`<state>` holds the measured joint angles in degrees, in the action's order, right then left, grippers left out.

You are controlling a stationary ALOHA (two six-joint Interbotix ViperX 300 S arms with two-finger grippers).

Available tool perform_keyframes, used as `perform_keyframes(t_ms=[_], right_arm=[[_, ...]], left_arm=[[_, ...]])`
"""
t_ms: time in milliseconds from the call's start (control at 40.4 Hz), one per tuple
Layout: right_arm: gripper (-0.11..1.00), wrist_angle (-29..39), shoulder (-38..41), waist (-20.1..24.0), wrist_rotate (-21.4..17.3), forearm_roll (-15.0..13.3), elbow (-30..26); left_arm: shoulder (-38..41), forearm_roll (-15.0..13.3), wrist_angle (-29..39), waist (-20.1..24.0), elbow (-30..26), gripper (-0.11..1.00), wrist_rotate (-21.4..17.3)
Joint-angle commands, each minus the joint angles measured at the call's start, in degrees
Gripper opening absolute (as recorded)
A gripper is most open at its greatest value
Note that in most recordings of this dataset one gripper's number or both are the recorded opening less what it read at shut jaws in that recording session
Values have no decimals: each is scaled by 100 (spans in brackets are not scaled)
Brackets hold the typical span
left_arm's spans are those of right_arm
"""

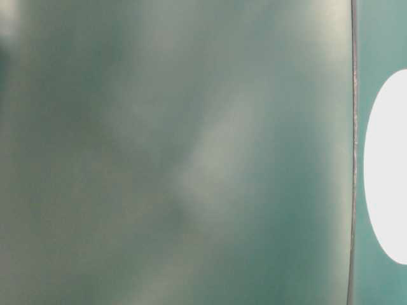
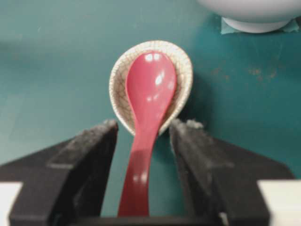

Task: Scoop the yellow hexagonal prism block from the bowl with a spoon using the right arm.
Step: 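Lower the open right gripper around the pink spoon handle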

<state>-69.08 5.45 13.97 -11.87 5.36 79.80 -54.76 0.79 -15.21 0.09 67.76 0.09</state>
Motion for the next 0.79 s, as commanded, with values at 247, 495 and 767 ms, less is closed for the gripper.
perform_keyframes(t_ms=[247, 495, 767], right_arm=[[55, -70, 158, 62, -9, 18, -105], [55, -70, 308, 105, -9, 18, -176], [55, -44, 360, 105, 105, 18, -185]], left_arm=[[44, 9, -26, 9, -114, 0, -9], [53, 9, -26, 9, -105, 0, -9], [44, 18, -18, 9, -105, 0, -9]])
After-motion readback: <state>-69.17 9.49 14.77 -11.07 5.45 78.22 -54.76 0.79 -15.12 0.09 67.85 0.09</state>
